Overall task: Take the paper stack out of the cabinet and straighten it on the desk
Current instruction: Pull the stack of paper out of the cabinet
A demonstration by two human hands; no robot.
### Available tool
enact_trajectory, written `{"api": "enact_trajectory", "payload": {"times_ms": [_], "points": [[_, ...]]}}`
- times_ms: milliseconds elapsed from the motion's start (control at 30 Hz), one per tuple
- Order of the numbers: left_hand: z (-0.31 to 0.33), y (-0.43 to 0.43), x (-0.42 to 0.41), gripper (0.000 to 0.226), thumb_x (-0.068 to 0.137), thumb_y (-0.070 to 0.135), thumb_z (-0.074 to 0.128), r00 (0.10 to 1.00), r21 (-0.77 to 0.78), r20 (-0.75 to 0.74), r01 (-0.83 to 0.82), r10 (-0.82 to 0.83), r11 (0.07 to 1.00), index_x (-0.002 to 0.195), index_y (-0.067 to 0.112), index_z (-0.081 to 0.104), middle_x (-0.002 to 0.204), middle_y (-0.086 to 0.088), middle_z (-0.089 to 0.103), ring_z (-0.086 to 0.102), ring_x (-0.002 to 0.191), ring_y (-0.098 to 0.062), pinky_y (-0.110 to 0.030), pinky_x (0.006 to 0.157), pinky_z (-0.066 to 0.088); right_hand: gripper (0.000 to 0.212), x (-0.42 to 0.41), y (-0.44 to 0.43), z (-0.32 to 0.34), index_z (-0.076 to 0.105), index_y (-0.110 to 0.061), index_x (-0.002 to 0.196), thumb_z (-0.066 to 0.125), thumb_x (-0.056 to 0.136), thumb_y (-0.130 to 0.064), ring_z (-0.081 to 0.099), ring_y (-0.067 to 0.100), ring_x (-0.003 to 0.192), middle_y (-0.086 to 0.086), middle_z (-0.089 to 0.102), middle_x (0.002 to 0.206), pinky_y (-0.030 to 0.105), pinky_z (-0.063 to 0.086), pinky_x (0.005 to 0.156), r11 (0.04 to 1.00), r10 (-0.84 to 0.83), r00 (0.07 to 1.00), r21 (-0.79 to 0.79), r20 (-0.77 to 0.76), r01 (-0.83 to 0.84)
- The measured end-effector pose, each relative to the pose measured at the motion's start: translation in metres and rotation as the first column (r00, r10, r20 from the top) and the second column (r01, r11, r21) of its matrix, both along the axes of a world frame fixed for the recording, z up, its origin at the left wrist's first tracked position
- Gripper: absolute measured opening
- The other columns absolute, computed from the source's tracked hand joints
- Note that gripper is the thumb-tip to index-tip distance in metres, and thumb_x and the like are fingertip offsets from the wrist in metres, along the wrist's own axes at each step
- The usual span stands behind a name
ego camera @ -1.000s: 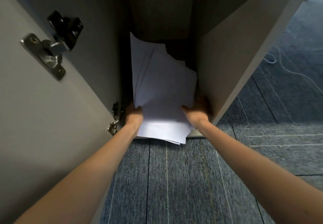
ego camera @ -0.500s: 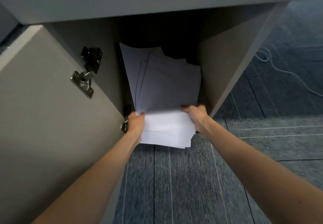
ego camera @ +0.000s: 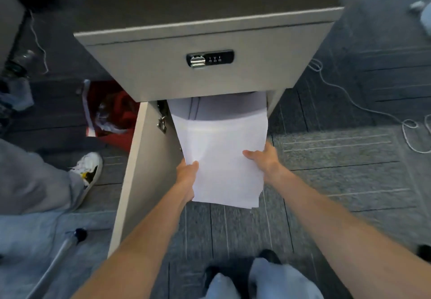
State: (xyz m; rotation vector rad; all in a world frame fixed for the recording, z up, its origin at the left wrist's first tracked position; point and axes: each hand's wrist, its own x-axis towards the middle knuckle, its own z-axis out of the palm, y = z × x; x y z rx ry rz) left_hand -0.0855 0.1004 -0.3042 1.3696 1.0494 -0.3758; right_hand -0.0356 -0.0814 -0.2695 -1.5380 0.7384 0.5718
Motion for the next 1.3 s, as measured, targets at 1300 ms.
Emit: {"api": "enact_trajectory", "payload": {"times_ms": [1300], "points": [[0.447,-0.069,-0.050,0.046,0.095,0.012,0.055,0.935,-0.145,0.296,0.245,-0.194,0.959,0.140,0.010,0.046,0.134,-0.013,0.060,0.062,0.110,-0.031,-0.042,0.087,0.053,0.049,-0.094,-0.104,0.429,0.050,-0.007,0.130,0.064,0.084,0.005,0.059,0.027,0.103,0.005,0.060,0.114,0.038,0.051,0.082,0.968,-0.231,0.942,0.153,0.244,0.198]]}}
